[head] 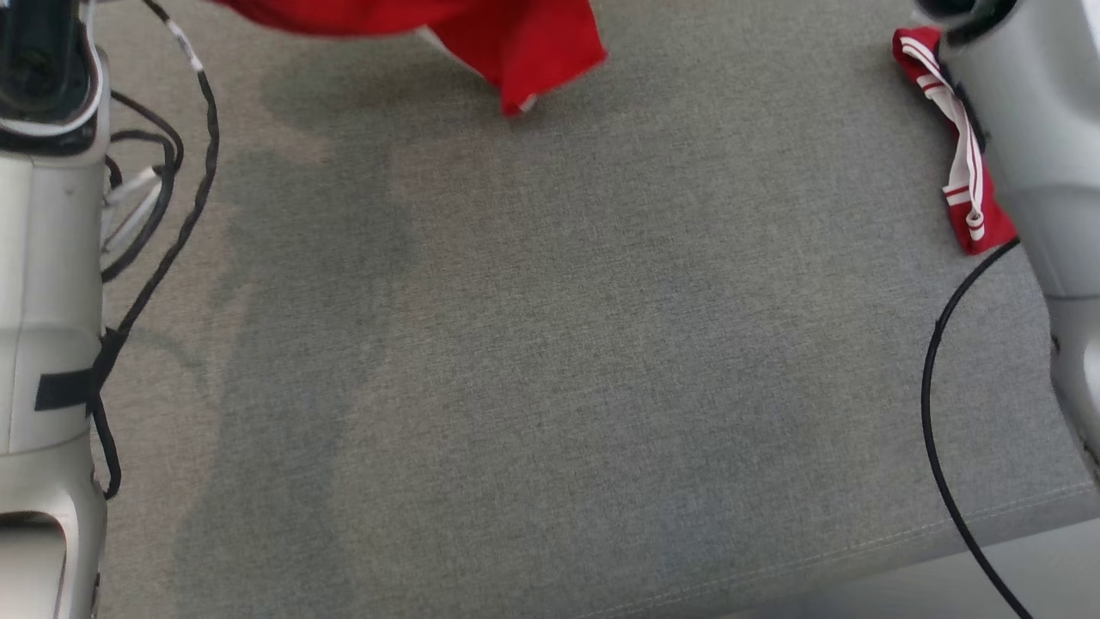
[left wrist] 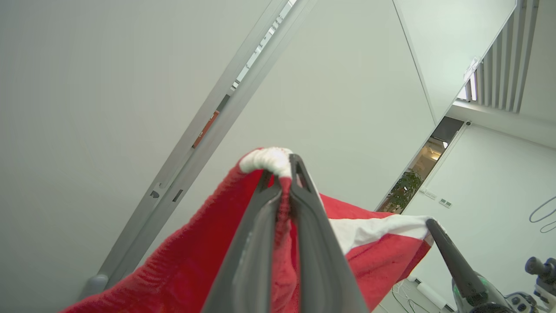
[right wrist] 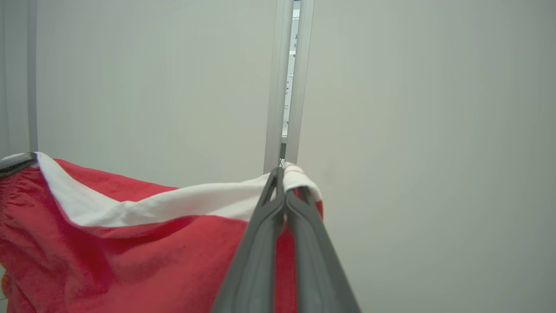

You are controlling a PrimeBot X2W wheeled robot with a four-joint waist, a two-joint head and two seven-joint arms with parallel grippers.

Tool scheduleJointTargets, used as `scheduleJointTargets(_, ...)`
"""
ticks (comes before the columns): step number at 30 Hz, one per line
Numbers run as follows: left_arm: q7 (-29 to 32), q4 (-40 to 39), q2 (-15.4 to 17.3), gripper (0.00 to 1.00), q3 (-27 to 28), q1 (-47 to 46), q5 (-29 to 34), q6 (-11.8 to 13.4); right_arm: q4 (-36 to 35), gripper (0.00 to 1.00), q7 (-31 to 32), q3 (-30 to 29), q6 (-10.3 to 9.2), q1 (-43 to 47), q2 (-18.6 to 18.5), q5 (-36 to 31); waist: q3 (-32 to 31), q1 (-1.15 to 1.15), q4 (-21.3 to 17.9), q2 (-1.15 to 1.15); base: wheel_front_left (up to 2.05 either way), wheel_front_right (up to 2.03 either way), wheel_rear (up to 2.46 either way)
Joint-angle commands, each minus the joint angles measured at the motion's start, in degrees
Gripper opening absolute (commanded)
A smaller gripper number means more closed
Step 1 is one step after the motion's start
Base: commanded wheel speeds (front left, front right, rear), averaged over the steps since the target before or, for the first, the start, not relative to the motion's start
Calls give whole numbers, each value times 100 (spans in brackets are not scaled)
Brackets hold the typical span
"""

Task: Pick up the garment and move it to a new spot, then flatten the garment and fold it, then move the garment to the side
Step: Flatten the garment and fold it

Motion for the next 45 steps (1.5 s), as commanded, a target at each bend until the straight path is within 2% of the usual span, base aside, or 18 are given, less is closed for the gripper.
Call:
scheduleJointTargets(1,-230,-20,9,0,40,-251,14,-25,177,0,-207,-11,-3,-322,0,-143,481,-2,-329,0,0,0,0)
scheduleJointTargets(4,-801,-141,-9,0,70,-552,-43,-27,426,0,-416,-20,-3,-786,-25,-432,624,-2,-313,0,0,0,0)
scheduleJointTargets(7,-1144,-363,-45,0,-43,-488,-314,-28,457,0,-461,99,-3,-867,-93,-533,722,-2,-281,0,0,0,0)
scheduleJointTargets(12,-1434,-564,114,0,-636,347,-485,-28,292,0,-456,634,-3,-219,-342,-442,782,-2,-178,0,0,0,0)
scheduleJointTargets(18,-1563,-771,116,0,-1290,1691,-617,-29,82,0,-458,1616,-4,924,-812,496,635,-2,-57,0,0,0,0)
scheduleJointTargets(23,-1551,-1348,-34,0,-957,3014,-541,-29,-606,0,-168,2199,-5,1908,-1547,1513,263,-2,31,0,0,0,0)
scheduleJointTargets(25,-1546,-1582,81,0,-1101,3498,-413,-29,-1034,0,73,2349,-5,2340,-1861,1969,72,-2,76,0,0,0,0)
scheduleJointTargets(27,-1546,-1751,43,0,-1151,3961,-553,-29,-1414,0,340,2371,-6,2766,-2241,2349,-128,-2,145,0,0,0,0)
scheduleJointTargets(32,-1547,-1947,415,0,-1867,4794,-456,-29,-2312,0,1092,2255,-5,4000,-2975,3208,-603,-2,289,0,0,0,0)
scheduleJointTargets(39,-1547,-2105,975,0,-2456,5879,-347,-29,-3340,0,2065,1946,-1,5730,-3634,4358,-1175,-2,314,0,0,0,0)
scheduleJointTargets(45,-1548,-2489,1303,0,-2755,6424,-560,-29,-3923,0,2419,1316,-1,6681,-4047,4747,-1351,-2,443,0,0,0,0)
